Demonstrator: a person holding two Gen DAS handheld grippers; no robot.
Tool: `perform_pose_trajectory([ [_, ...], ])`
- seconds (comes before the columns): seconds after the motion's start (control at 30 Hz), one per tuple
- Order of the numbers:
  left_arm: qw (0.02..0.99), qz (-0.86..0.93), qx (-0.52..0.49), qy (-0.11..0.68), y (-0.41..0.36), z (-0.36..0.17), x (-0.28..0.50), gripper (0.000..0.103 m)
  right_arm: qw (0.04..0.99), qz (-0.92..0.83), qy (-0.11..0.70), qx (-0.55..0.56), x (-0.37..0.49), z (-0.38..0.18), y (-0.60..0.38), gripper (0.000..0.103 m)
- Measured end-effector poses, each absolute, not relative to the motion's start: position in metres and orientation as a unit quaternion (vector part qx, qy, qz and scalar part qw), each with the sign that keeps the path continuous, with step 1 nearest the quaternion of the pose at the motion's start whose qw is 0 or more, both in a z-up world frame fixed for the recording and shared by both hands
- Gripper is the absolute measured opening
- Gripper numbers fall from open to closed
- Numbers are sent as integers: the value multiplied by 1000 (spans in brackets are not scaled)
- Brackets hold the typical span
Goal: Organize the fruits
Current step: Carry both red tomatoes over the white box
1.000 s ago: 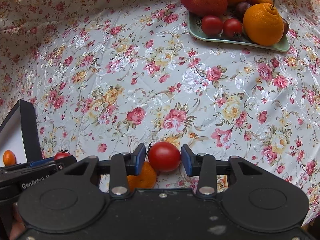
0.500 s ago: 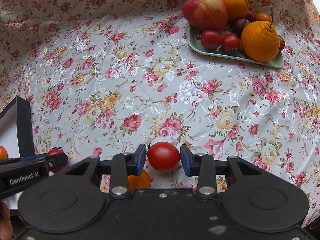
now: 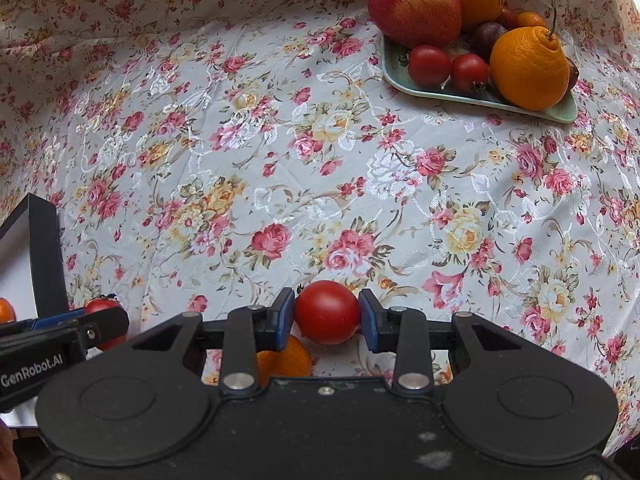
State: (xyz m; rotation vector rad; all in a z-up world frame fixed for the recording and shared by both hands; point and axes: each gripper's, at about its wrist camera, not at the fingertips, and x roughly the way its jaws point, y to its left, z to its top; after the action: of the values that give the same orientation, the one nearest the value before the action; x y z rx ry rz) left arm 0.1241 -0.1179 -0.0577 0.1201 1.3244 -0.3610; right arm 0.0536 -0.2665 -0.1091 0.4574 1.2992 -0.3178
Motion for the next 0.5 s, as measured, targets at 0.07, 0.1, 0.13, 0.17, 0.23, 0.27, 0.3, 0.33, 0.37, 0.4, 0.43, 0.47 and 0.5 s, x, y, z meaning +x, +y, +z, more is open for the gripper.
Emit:
perform_pose_trajectory([
  [0.07, 774, -166, 55, 608, -115, -55, 125, 41, 764, -147, 591, 212, 55, -105, -265, 37],
  [0.1, 776, -165, 54, 607, -114, -53, 125, 41, 766, -146, 588, 212, 56, -103, -264, 37],
  [0.13, 778, -164, 53, 605, -112, -51, 125, 41, 769, -144, 586, 213, 57, -101, -263, 37],
  [0.17, 780, -163, 53, 602, -110, -49, 126, 41, 771, -142, 583, 214, 59, -98, -261, 37],
  [0.23, 786, -158, 56, 595, -107, -45, 127, 41, 775, -138, 577, 218, 61, -94, -258, 37],
  [0.27, 790, -155, 58, 590, -104, -42, 127, 41, 777, -135, 575, 219, 63, -92, -256, 37],
  [0.3, 794, -153, 59, 586, -101, -40, 128, 41, 778, -131, 573, 221, 64, -91, -254, 37],
  [0.33, 798, -150, 59, 581, -98, -37, 129, 41, 780, -129, 570, 224, 65, -89, -252, 37],
  [0.37, 802, -146, 58, 577, -95, -34, 131, 41, 782, -127, 567, 225, 67, -87, -250, 37],
  [0.4, 807, -141, 57, 571, -90, -31, 133, 41, 784, -123, 565, 225, 68, -85, -248, 37],
  [0.43, 811, -136, 55, 566, -86, -28, 135, 41, 786, -119, 563, 225, 70, -83, -245, 37],
  [0.47, 814, -131, 54, 563, -82, -26, 137, 41, 788, -116, 561, 225, 71, -82, -243, 37],
  [0.5, 818, -123, 52, 559, -76, -24, 139, 41, 790, -112, 558, 227, 73, -81, -241, 37],
])
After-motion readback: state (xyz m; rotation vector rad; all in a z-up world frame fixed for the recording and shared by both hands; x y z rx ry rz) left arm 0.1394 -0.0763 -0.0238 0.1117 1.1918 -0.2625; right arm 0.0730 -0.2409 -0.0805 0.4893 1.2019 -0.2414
